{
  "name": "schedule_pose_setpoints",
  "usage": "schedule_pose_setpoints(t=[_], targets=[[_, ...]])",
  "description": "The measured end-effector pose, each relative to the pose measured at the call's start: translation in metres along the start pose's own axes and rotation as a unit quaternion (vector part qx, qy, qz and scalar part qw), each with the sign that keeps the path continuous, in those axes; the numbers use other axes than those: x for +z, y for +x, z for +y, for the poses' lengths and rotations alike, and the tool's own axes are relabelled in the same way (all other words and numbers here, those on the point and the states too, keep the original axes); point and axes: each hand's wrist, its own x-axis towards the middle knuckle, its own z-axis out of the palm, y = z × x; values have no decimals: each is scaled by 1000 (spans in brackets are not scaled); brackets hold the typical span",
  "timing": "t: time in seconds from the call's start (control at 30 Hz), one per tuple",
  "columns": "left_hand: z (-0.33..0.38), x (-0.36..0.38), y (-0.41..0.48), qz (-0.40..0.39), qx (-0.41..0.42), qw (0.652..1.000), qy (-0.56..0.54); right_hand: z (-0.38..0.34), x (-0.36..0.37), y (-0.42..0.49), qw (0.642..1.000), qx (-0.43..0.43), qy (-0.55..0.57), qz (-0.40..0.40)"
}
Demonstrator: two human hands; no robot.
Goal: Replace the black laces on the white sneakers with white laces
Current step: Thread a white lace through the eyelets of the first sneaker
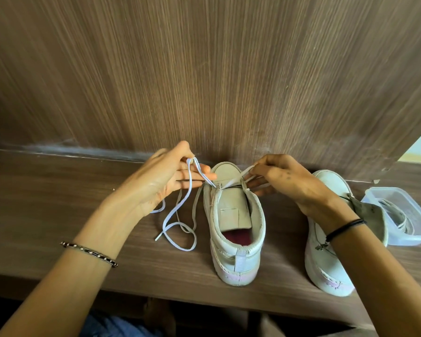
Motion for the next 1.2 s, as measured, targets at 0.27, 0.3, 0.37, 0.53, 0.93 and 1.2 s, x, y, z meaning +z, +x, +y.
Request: schedule_pose_setpoints(t=[0.27, 0.3, 0.37, 0.53, 0.93, 1.2], targets=[[4, -6, 2, 24, 33, 999, 14, 4, -1, 0, 997, -45, -62, 12], [5, -6, 2, 29, 35, 999, 22, 5, -1, 1, 995, -53, -79, 16], [6, -8, 4, 43, 36, 997, 45, 8, 0, 3, 993, -61, -100, 20], [-6, -3, 9, 59, 68, 976, 198, 9, 2, 4, 990, -85, -108, 27], [-26, -8, 14, -103, 98, 886, 441, 7, 0, 4, 987, -121, -102, -7], [-24, -5, 12, -24, 167, 842, 512, -1, 1, -3, 984, -119, -129, -30]])
